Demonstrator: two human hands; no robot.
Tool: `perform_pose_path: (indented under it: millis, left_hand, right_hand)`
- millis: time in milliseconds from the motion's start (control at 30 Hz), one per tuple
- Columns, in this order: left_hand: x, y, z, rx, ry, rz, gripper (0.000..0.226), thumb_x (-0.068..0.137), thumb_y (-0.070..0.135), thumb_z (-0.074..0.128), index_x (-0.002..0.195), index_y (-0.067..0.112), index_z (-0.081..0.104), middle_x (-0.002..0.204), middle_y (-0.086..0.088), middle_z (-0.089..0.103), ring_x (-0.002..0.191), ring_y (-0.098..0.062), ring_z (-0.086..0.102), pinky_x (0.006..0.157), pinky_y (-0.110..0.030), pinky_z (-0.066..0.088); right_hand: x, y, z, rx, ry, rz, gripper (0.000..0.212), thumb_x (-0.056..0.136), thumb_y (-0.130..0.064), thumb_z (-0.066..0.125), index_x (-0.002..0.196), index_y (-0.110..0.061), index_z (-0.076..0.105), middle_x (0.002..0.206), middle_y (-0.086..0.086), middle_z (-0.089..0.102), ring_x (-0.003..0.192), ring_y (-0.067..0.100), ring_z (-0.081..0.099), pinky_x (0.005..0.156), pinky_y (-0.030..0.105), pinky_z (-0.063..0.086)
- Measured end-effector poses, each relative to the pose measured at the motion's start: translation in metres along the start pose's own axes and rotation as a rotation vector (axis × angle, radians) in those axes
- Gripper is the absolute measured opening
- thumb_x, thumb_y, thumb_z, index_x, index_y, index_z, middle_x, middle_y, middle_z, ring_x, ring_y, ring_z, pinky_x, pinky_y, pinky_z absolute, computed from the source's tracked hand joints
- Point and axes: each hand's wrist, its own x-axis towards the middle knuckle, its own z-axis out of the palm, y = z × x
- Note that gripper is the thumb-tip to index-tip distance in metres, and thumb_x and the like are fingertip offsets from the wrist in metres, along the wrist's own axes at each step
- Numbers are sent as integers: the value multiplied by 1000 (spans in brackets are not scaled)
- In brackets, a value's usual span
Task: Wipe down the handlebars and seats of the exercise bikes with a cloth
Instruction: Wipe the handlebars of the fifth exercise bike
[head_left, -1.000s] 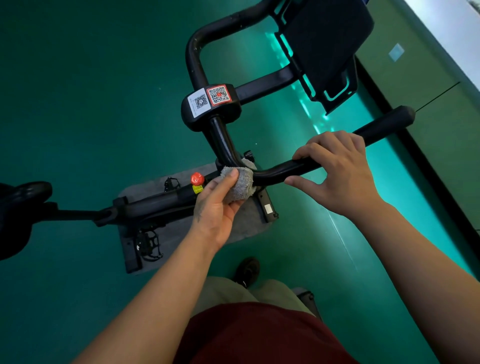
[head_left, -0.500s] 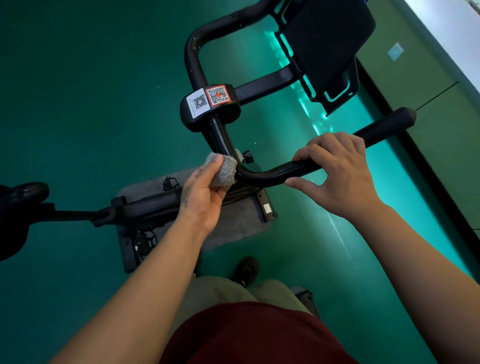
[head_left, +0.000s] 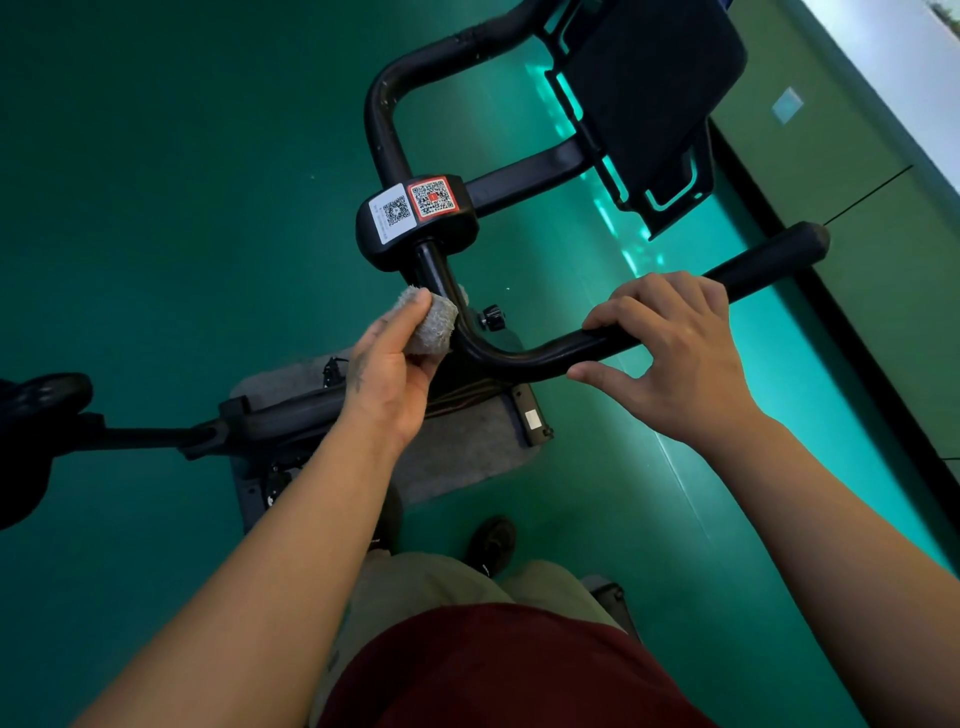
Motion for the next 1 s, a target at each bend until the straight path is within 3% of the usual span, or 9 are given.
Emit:
perform_pose_path:
  millis: [100, 267, 400, 533, 700, 867, 933, 1000]
  left_hand:
    - [-6, -5, -1, 36, -2, -32, 59, 92, 25, 81, 142, 1, 61, 121, -14, 74, 100, -18, 70, 77, -28, 59]
    - [-15, -13, -6, 38, -9, -71, 58, 82, 29, 85, 132, 9, 63, 109, -9, 74, 94, -17, 69, 73, -30, 59]
    - [-6, -4, -1, 53, 1, -33, 61, 88, 23, 83, 140, -1, 60, 120, -16, 75, 100, -22, 72, 80, -33, 61]
    - [8, 13, 8, 60, 34, 7, 55, 93, 18, 78, 141, 0, 59, 105, -8, 79, 90, -17, 76, 71, -30, 61]
    - [9, 12, 7, 79, 36, -14, 54, 93, 21, 79, 141, 4, 61, 110, -7, 78, 91, -16, 73, 68, -27, 59]
    - [2, -1, -2, 74, 10, -44, 67, 90, 25, 82, 146, -1, 57, 136, -21, 69, 109, -25, 70, 83, -32, 60]
    - [4, 2, -1, 67, -17, -35, 70, 88, 24, 84, 146, -3, 56, 136, -22, 69, 116, -29, 70, 91, -35, 59]
    - [8, 8, 4, 70, -27, -24, 66, 90, 21, 82, 145, -4, 57, 128, -19, 74, 110, -26, 73, 89, -34, 60]
  right_hand:
    - [0, 0, 0, 2, 0, 1, 47, 90, -70, 69, 107, -27, 72, 105, -5, 60, 102, 25, 54, 98, 38, 30]
    - [1, 0, 1, 1, 10, 0, 47, 90, -70, 69, 106, -26, 73, 105, -4, 61, 101, 25, 55, 97, 40, 31]
    - [2, 0, 1, 0, 1, -1, 47, 90, -70, 69, 106, -26, 73, 105, -4, 61, 100, 25, 55, 96, 42, 32]
    - [2, 1, 2, 6, 4, -2, 46, 90, -69, 70, 106, -26, 73, 105, -4, 61, 101, 25, 55, 97, 41, 32]
    - [1, 2, 2, 3, -1, -3, 46, 89, -69, 71, 106, -26, 73, 106, -5, 61, 102, 25, 55, 97, 41, 31]
    - [1, 2, 3, -2, 2, 0, 45, 89, -68, 71, 106, -26, 73, 106, -5, 61, 103, 26, 56, 97, 38, 29]
    - [2, 1, 3, -2, 5, -1, 46, 89, -69, 71, 105, -26, 73, 106, -5, 61, 103, 26, 56, 98, 37, 28]
    - [3, 2, 3, 4, 4, 1, 46, 90, -69, 70, 105, -26, 73, 105, -5, 61, 102, 26, 56, 98, 36, 27]
